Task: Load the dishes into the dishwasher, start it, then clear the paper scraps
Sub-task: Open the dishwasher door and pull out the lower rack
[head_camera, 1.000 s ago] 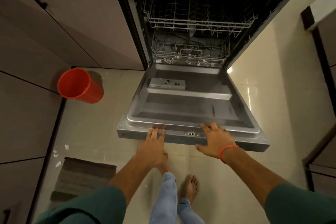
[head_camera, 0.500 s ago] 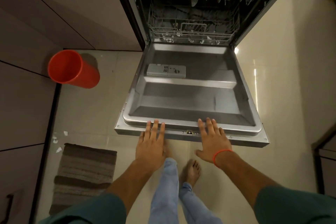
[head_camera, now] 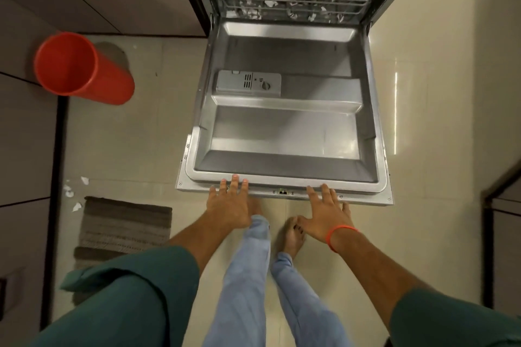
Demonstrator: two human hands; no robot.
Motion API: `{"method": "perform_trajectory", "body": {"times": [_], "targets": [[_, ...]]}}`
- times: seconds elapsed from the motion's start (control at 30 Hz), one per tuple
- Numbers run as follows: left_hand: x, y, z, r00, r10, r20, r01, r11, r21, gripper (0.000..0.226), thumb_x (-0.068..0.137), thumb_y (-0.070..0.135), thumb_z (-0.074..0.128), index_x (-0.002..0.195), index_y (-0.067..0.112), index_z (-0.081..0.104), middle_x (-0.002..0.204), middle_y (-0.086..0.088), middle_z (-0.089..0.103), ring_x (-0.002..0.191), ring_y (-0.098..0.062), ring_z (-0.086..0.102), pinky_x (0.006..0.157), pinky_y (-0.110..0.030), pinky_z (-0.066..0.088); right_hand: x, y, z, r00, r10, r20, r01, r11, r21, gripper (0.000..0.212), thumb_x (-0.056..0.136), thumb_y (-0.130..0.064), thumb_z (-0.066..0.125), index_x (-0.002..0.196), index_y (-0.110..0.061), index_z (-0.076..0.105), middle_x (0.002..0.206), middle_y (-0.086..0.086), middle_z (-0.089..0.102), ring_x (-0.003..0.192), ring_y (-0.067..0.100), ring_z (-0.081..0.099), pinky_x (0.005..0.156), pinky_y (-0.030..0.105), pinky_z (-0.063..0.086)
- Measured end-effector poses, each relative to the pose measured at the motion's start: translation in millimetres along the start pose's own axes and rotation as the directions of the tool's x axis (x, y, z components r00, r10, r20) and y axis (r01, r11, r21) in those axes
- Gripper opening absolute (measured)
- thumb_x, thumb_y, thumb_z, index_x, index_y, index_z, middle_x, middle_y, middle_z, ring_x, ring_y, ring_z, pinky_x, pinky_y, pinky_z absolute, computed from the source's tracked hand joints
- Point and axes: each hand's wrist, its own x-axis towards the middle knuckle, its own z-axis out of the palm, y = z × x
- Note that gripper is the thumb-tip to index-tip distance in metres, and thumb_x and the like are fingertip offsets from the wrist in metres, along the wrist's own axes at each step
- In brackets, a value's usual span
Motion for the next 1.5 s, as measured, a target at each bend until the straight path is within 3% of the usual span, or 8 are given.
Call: {"method": "perform_trajectory", "body": {"times": [0.4, 0.5, 0.57, 0.6, 0.8, 1.07, 1.3, 1.5], "targets": [[115, -3, 58, 0.99, -0.083, 0.115, 0.091, 0.993, -0.07, 0.08, 0.102, 0.044, 0.043, 0.162, 0.026, -0.007, 0.169, -0.002, -0.011, 0.155, -0.037, -0.004, 0.124, -0.056, -0.001, 67, 9, 19, 0.999, -0.019, -0.04, 0.025, 0.988, 0.154, 0.075, 0.093, -0.045, 0.054, 0.157, -0.033, 0.018, 0.167, 0.007, 0.005, 0.153, 0.025, 0.009, 0.122, 0.045, 0.02], [141, 1, 53, 0.983, -0.113, 0.146, 0.133, 0.982, -0.134, 0.075, 0.091, 0.044, 0.059, 0.157, 0.026, 0.029, 0.164, -0.006, 0.028, 0.148, -0.035, 0.03, 0.117, -0.051, 0.027, 78, 3, 15, 0.999, -0.033, -0.042, 0.04, 0.98, 0.196, 0.074, 0.094, -0.041, 0.056, 0.157, -0.031, 0.02, 0.166, 0.007, 0.007, 0.152, 0.026, 0.013, 0.121, 0.044, 0.023], [157, 4, 45, 0.981, -0.094, 0.171, 0.126, 0.973, -0.191, 0.066, 0.076, 0.045, 0.07, 0.137, 0.025, 0.055, 0.14, -0.005, 0.058, 0.123, -0.029, 0.058, 0.099, -0.041, 0.049, 83, -1, 9, 0.999, -0.041, -0.029, 0.046, 0.982, 0.184, 0.074, 0.094, -0.041, 0.056, 0.157, -0.03, 0.019, 0.166, 0.009, 0.008, 0.152, 0.027, 0.014, 0.121, 0.045, 0.024], [159, 6, 35, 0.979, -0.078, 0.188, 0.117, 0.971, -0.21, 0.062, 0.074, 0.045, 0.071, 0.131, 0.024, 0.058, 0.132, -0.004, 0.063, 0.114, -0.028, 0.062, 0.093, -0.039, 0.052, 85, -3, 4, 0.999, -0.042, -0.023, 0.045, 0.982, 0.185, 0.074, 0.095, -0.041, 0.056, 0.158, -0.029, 0.019, 0.166, 0.009, 0.008, 0.152, 0.027, 0.014, 0.121, 0.045, 0.024], [145, 11, -36, 0.998, 0.05, 0.032, -0.031, 0.897, -0.441, 0.06, 0.095, 0.036, 0.057, 0.151, 0.02, 0.042, 0.151, -0.006, 0.049, 0.131, -0.027, 0.051, 0.108, -0.036, 0.044, 91, -17, -34, 0.998, -0.056, -0.03, 0.061, 0.969, 0.24, 0.07, 0.096, -0.044, 0.054, 0.157, -0.027, 0.023, 0.165, 0.009, 0.014, 0.15, 0.028, 0.02, 0.12, 0.043, 0.026], [125, -18, -145, 0.998, 0.056, -0.034, -0.065, 0.912, -0.406, 0.056, 0.1, 0.034, 0.052, 0.152, 0.019, 0.039, 0.154, -0.007, 0.044, 0.135, -0.027, 0.047, 0.108, -0.033, 0.039, 99, -23, -120, 0.995, -0.05, -0.086, 0.072, 0.96, 0.269, 0.059, 0.096, -0.044, 0.055, 0.15, -0.026, 0.039, 0.157, 0.003, 0.035, 0.142, 0.024, 0.037, 0.116, 0.038, 0.033], [109, -42, -232, 0.987, 0.128, -0.102, -0.153, 0.944, -0.293, 0.041, 0.1, 0.031, 0.054, 0.138, 0.014, 0.055, 0.13, -0.006, 0.059, 0.118, -0.025, 0.058, 0.082, -0.027, 0.042, 93, -19, -197, 0.995, -0.069, -0.073, 0.072, 0.997, 0.04, 0.058, 0.096, -0.048, 0.054, 0.148, -0.025, 0.042, 0.155, 0.002, 0.038, 0.138, 0.022, 0.042, 0.114, 0.035, 0.035], [109, -69, -326, 0.971, 0.142, -0.192, -0.175, 0.969, -0.172, 0.048, 0.099, 0.039, 0.054, 0.144, 0.022, 0.048, 0.147, -0.002, 0.051, 0.129, -0.022, 0.052, 0.103, -0.033, 0.045, 100, -27, -290, 0.983, -0.174, -0.062, 0.139, 0.918, -0.371, 0.061, 0.099, -0.052, 0.043, 0.153, -0.029, 0.029, 0.161, 0.0, 0.025, 0.145, 0.021, 0.031, 0.118, 0.034, 0.029]]}}
